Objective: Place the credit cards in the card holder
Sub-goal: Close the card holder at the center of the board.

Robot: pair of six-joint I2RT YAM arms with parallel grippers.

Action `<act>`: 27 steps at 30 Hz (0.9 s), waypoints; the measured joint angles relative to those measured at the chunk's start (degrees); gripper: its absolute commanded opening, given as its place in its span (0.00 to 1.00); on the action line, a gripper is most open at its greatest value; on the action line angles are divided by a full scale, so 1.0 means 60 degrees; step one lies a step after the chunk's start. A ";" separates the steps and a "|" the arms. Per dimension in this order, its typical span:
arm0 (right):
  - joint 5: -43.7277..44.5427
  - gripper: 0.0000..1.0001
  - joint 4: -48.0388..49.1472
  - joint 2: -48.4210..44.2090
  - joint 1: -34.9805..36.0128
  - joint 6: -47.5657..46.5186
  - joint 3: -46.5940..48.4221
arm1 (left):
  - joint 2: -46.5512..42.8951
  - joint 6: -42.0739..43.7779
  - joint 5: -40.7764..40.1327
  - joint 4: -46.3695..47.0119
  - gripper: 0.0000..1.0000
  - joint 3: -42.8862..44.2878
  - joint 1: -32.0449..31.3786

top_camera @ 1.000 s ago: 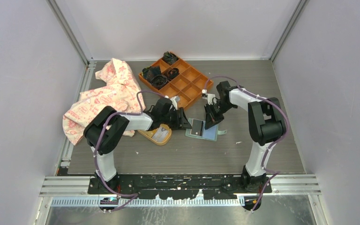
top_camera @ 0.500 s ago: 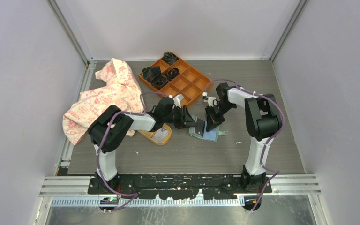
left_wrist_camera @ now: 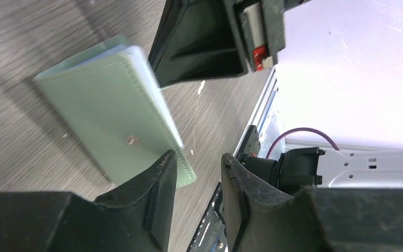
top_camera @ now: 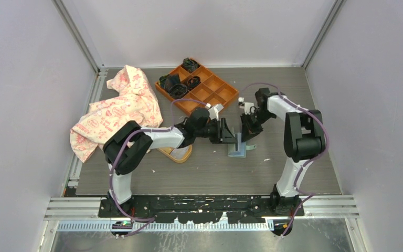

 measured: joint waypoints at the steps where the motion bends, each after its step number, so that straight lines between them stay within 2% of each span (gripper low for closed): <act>1: 0.0069 0.19 -0.0051 -0.0233 -0.0189 -0.0095 0.0000 | 0.0022 0.0040 0.0004 -0.0084 0.38 0.0138 -0.0066; 5: 0.0262 0.26 -0.0127 -0.1188 -0.0845 -0.0372 0.0000 | 0.0353 0.0109 0.0004 -0.0131 0.38 0.0729 -0.0280; 8: 0.0321 0.36 -0.0131 -0.1752 -0.1191 -0.0514 -0.0011 | 0.0732 0.0106 0.0000 -0.0142 0.38 0.1031 -0.0401; 10: 0.0317 0.42 -0.0124 -0.1938 -0.1417 -0.0612 -0.0069 | 0.1024 0.0109 0.0000 -0.0200 0.38 0.1184 -0.0466; 13: 0.0364 0.46 -0.0124 -0.1978 -0.1672 -0.0754 -0.0248 | 0.1461 0.0135 -0.0047 -0.0357 0.35 0.1348 -0.0532; 21: 0.0535 0.43 -0.0277 -0.1370 -0.1894 -0.0943 -0.0477 | 0.1923 0.0157 -0.0127 -0.0444 0.28 0.1490 -0.0561; 27: 0.0433 0.25 -0.0444 -0.0619 -0.1894 -0.0998 -0.0477 | 0.1927 0.0222 -0.0160 -0.0477 0.27 0.1490 -0.0561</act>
